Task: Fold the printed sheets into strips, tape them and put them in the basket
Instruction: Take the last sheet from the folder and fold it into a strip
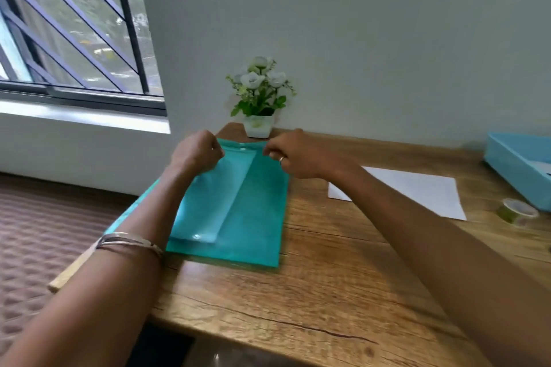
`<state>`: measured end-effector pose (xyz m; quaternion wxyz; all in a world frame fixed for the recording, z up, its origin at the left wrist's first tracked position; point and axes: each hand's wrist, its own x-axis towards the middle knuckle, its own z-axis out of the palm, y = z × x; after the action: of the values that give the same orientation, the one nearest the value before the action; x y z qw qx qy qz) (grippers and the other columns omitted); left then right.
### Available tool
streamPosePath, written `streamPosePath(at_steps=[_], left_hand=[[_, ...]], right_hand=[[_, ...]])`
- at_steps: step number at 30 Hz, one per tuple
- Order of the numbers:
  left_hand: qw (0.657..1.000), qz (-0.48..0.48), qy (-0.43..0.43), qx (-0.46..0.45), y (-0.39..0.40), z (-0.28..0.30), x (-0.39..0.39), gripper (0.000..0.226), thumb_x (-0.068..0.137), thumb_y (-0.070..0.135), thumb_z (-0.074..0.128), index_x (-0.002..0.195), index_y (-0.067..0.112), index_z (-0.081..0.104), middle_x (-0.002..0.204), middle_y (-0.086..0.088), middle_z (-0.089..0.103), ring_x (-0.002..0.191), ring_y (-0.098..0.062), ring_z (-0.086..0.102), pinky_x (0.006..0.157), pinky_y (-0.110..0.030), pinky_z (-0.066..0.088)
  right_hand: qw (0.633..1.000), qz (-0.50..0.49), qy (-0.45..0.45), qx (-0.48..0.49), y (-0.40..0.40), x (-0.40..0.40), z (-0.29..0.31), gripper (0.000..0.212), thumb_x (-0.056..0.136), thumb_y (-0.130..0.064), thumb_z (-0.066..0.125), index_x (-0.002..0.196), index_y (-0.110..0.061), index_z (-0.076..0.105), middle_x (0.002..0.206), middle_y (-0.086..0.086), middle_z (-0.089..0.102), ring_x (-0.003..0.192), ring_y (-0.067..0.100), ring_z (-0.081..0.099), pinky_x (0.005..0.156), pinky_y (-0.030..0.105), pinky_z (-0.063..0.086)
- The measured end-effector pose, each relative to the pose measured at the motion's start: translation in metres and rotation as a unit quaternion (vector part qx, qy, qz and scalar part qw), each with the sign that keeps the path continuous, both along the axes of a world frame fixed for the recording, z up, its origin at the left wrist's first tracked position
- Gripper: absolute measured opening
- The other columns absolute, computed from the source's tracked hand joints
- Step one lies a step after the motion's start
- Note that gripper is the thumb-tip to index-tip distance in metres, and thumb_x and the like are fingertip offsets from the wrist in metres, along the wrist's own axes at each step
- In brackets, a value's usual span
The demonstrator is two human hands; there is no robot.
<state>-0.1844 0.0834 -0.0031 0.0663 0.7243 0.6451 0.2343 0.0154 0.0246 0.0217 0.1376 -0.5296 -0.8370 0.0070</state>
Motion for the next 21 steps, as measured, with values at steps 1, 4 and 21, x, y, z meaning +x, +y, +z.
streamPosePath(at_steps=[1, 4, 21], left_hand=[[1.000, 0.004, -0.010, 0.002, 0.000, -0.004, -0.001, 0.017, 0.086, 0.025, 0.063, 0.096, 0.014, 0.072, 0.101, -0.017, 0.070, 0.094, -0.034, 0.064, 0.080, -0.035, 0.050], [1.000, -0.004, -0.016, -0.021, 0.005, -0.015, -0.002, 0.027, 0.085, 0.032, 0.065, 0.109, 0.019, 0.065, 0.115, -0.016, 0.063, 0.106, -0.032, 0.059, 0.091, -0.034, 0.048], [0.999, -0.010, -0.051, 0.004, 0.023, -0.022, -0.005, 0.046, 0.096, 0.026, 0.050, 0.141, 0.018, 0.043, 0.136, -0.011, 0.046, 0.124, -0.032, 0.046, 0.104, -0.040, 0.037]], right_hand=[[1.000, -0.006, -0.013, -0.001, 0.010, -0.009, -0.005, 0.032, 0.091, -0.004, 0.046, 0.117, -0.009, 0.064, 0.115, 0.007, 0.065, 0.100, 0.021, 0.058, 0.077, 0.029, 0.044], [0.998, -0.022, -0.052, -0.019, 0.037, -0.022, -0.020, 0.036, 0.090, -0.002, 0.043, 0.121, -0.008, 0.061, 0.122, 0.011, 0.062, 0.107, 0.025, 0.056, 0.086, 0.034, 0.046], [0.987, -0.117, -0.007, -0.107, 0.110, -0.037, -0.008, 0.026, 0.092, -0.017, 0.042, 0.111, -0.016, 0.060, 0.116, 0.009, 0.060, 0.107, 0.027, 0.053, 0.100, 0.049, 0.038]])
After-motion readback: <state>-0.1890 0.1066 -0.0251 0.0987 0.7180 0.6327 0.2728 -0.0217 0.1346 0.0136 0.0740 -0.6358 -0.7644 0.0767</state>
